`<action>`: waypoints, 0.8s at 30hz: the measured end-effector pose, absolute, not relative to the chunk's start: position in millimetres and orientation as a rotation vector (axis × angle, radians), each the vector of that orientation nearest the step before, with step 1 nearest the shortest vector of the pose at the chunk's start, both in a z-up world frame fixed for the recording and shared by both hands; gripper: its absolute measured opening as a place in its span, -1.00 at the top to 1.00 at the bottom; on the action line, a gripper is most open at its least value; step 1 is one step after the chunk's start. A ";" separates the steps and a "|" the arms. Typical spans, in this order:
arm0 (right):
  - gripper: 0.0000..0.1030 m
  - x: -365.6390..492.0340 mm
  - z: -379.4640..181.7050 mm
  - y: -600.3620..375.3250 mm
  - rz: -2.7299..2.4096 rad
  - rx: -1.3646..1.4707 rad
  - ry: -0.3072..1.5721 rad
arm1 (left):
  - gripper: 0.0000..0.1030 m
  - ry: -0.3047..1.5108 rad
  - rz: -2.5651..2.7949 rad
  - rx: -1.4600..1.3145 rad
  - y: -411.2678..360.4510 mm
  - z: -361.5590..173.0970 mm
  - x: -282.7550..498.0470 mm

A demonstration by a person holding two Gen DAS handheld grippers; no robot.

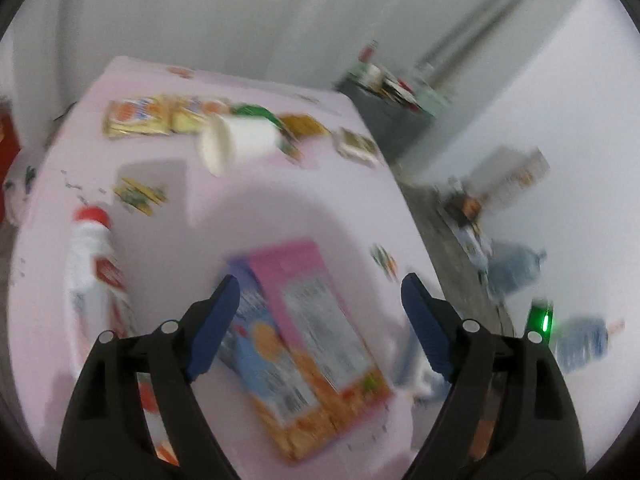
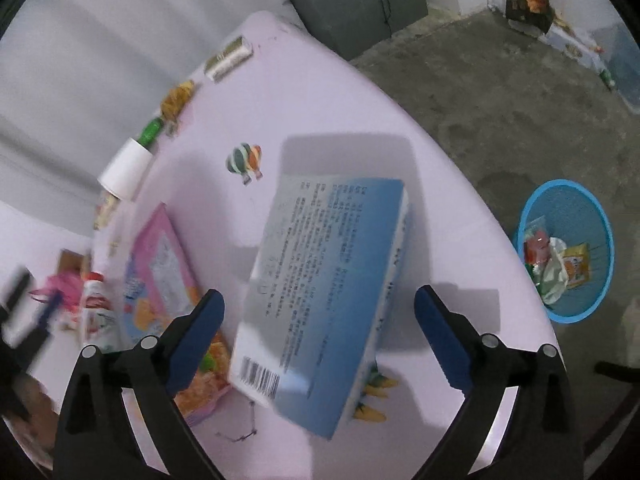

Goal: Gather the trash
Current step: 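Grasp the white paper cup with the left tool while the right tool holds the box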

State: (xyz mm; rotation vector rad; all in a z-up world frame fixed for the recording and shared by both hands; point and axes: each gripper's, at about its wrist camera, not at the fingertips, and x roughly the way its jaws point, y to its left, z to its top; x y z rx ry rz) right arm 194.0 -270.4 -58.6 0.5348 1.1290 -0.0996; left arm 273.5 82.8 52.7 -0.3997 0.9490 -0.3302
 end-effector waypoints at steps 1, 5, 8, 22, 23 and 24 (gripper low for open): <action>-0.81 194.7 -58.8 -269.1 -0.117 0.518 1.122 | -0.52 0.959 -0.309 -0.416 89.4 52.2 283.6; -0.83 199.5 -59.4 -263.1 -0.147 0.470 1.121 | -0.52 1.031 -0.258 -0.496 108.4 39.3 328.6; -0.83 200.0 -57.6 -263.9 -0.175 0.444 1.119 | -0.52 1.100 -0.227 -0.595 113.3 20.7 362.1; -0.83 199.4 -57.4 -268.7 -0.155 0.456 1.141 | -0.36 1.108 -0.094 -0.571 106.9 -19.0 466.3; -0.83 198.8 -57.4 -268.7 -0.152 0.464 1.141 | -0.26 1.110 -0.091 -0.566 106.9 -20.9 468.5; -0.83 198.7 -57.1 -268.5 -0.146 0.472 1.140 | -0.19 1.112 -0.090 -0.566 107.3 -23.5 470.0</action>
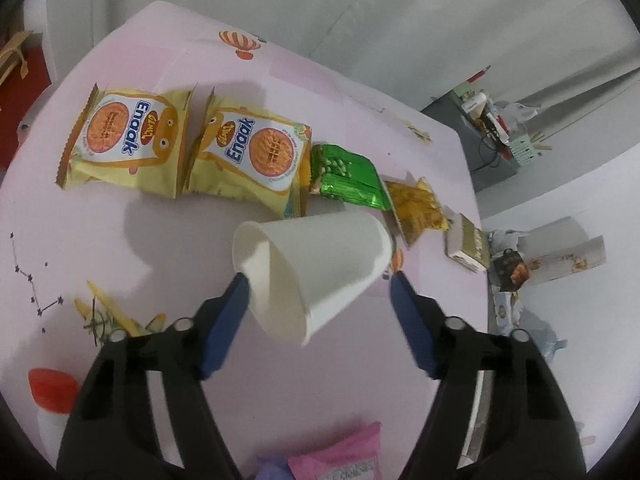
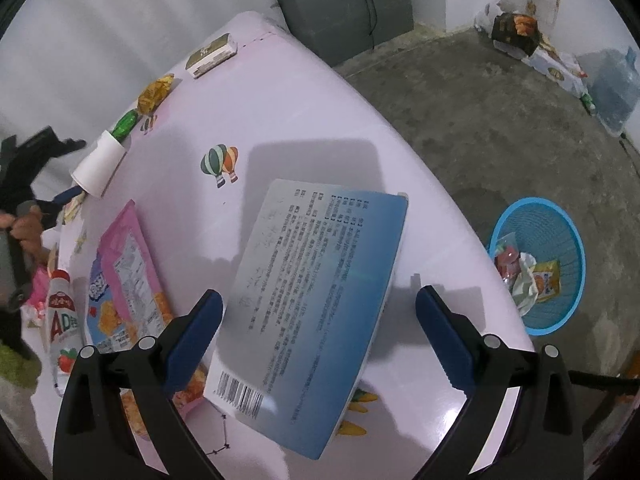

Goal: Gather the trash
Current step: 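Grasp the white paper cup with the left tool while the right tool holds the box, then carry the paper cup and box over the blue wastebasket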

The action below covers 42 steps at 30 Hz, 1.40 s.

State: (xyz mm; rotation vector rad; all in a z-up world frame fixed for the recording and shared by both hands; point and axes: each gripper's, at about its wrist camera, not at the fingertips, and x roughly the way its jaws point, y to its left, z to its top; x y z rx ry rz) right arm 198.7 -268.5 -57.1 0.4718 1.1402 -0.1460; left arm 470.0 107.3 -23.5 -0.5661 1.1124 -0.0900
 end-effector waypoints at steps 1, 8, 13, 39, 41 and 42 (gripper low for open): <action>-0.83 199.3 -57.1 -267.5 -0.141 0.469 1.141 | -0.14 1.115 -0.093 -0.572 107.6 -26.4 471.6; -0.83 199.5 -54.6 -266.0 -0.132 0.460 1.134 | 0.49 1.078 -0.147 -0.598 107.1 -28.2 471.7; -0.83 199.1 -52.3 -264.8 -0.133 0.447 1.123 | 0.98 1.044 -0.178 -0.543 94.6 -13.8 462.8; -0.64 191.1 -59.6 -260.1 -0.074 0.378 1.045 | 0.99 0.698 -0.400 0.353 -66.0 59.3 222.9; -0.61 187.1 -58.4 -266.1 -0.060 0.397 1.035 | 0.99 0.687 -0.378 0.337 -67.7 59.3 216.9; -0.59 185.0 -57.6 -269.6 -0.052 0.413 1.029 | 0.99 0.686 -0.374 0.332 -69.1 59.2 215.0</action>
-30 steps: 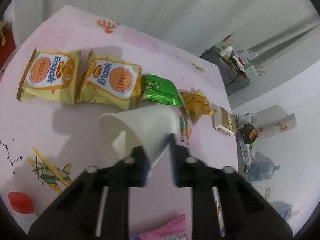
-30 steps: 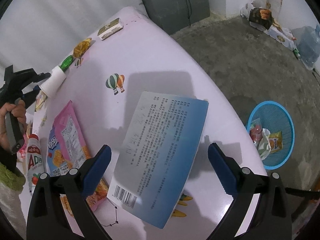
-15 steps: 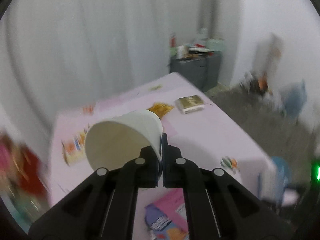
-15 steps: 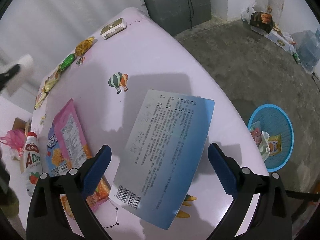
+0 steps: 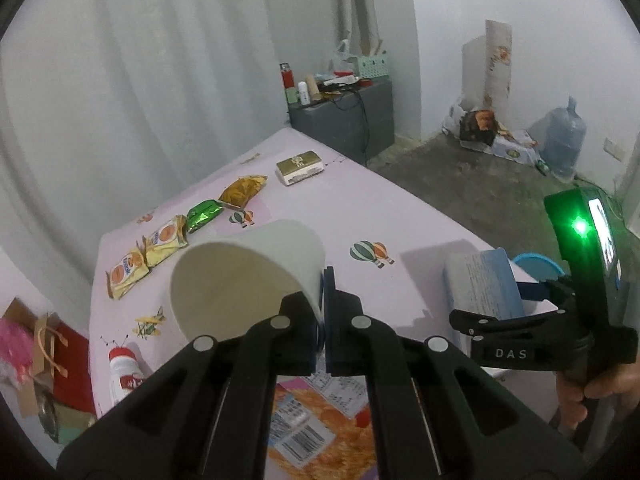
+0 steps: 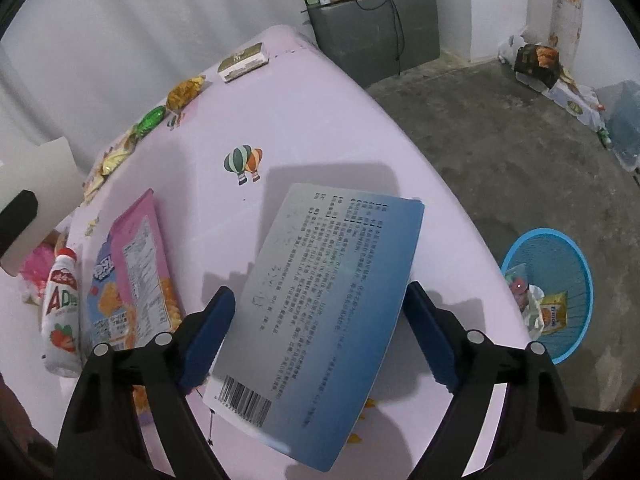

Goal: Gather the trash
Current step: 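Carry the paper cup and box over the blue wastebasket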

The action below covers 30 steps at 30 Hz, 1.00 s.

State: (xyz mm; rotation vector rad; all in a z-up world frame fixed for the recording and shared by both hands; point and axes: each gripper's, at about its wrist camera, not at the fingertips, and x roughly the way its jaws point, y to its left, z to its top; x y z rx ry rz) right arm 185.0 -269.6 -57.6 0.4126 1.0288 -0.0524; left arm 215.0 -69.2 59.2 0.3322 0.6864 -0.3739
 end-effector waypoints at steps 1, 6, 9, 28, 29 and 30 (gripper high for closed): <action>-0.58 182.2 -56.5 -274.3 -0.041 0.437 1.020 | 0.99 0.692 -0.373 0.320 -71.7 58.5 211.4; -0.55 168.4 -49.0 -296.7 0.039 0.559 0.978 | 0.99 0.678 -0.355 0.343 -84.4 59.1 198.3; -0.54 159.4 -46.5 -310.2 0.112 0.651 0.955 | 0.99 0.662 -0.342 0.369 -89.5 60.2 195.3; -0.51 113.1 -33.5 -370.9 0.192 0.867 0.817 | 0.99 0.630 -0.385 0.399 -117.0 70.7 184.9; -0.51 107.5 -31.0 -379.4 0.174 0.874 0.796 | 0.99 0.634 -0.396 0.393 -119.5 71.0 184.8; -0.51 105.2 -29.3 -385.8 0.157 0.880 0.782 | 0.99 0.640 -0.410 0.383 -121.1 71.8 185.1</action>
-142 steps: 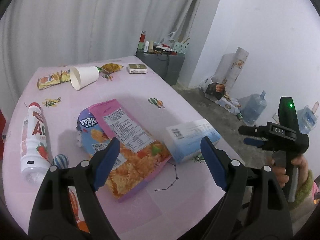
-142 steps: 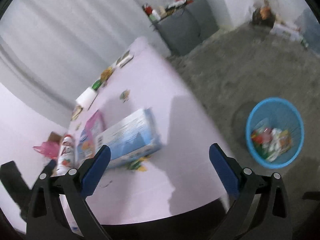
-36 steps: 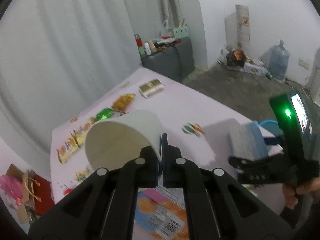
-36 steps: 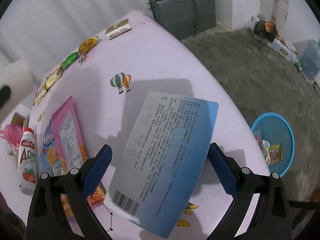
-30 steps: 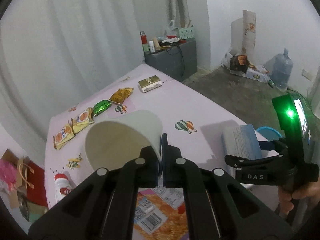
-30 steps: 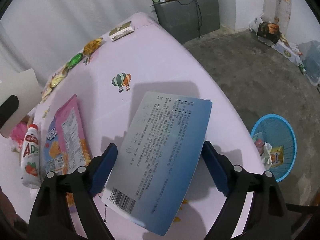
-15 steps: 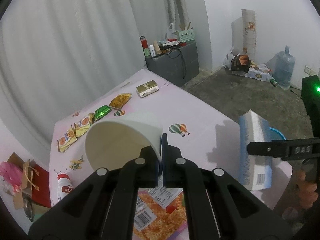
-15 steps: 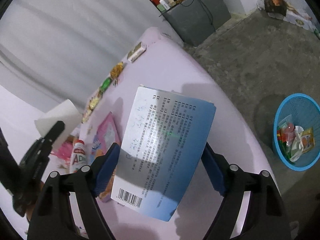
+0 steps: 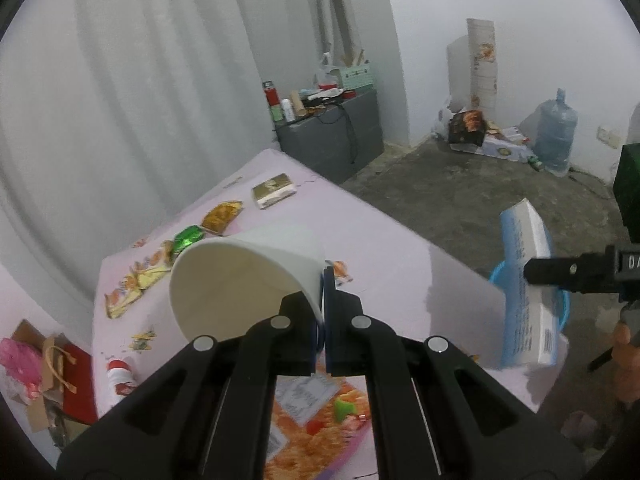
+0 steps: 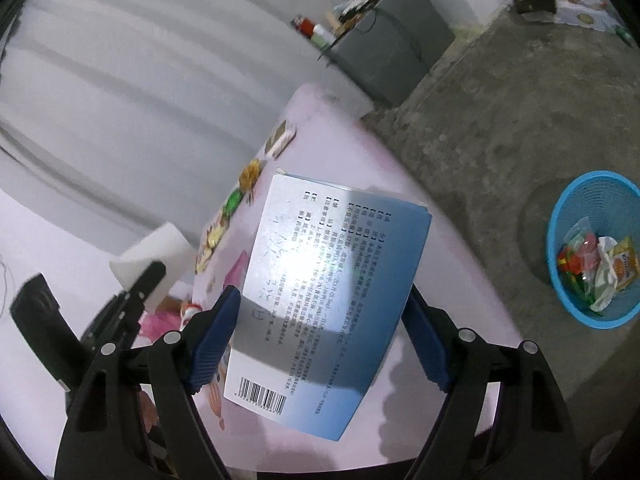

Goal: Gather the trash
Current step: 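Carry the paper cup and box over the blue wastebasket, then open both tools to drop the cup and box into the wastebasket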

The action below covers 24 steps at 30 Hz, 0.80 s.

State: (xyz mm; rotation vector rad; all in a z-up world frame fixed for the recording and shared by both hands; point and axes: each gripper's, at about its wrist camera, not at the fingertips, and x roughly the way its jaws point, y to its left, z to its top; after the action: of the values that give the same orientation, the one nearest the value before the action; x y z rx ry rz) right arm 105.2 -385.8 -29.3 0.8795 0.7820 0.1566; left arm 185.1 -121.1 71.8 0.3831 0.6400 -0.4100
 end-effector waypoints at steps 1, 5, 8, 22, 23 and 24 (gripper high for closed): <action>-0.51 97.9 -27.0 -393.0 0.138 0.885 0.768 | 0.99 0.646 -0.435 0.367 -124.3 73.6 185.2; -0.51 65.8 -22.9 -439.6 0.010 0.923 0.696 | 0.99 0.671 -0.559 0.295 -141.9 81.1 185.9; -0.51 29.0 -29.3 -481.1 -0.140 0.963 0.649 | 0.99 0.707 -0.676 0.235 -164.1 83.2 190.2; -0.51 -20.8 -150.9 -574.6 -0.392 1.204 0.720 | 0.99 1.112 -1.008 0.297 -376.0 -14.4 208.6; -0.52 -17.0 -157.6 -579.2 -0.397 1.216 0.721 | 0.99 1.126 -1.014 0.310 -389.2 -22.2 208.1; -0.54 -12.3 -170.3 -586.8 -0.406 1.233 0.723 | 0.98 1.136 -1.028 0.318 -402.5 -29.6 207.2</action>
State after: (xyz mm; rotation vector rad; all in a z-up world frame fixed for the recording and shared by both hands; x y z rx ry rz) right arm -12.3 -586.8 -170.3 1.2332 0.7226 -0.4064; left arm 207.2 -402.5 -29.6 0.3183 1.1356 -1.0277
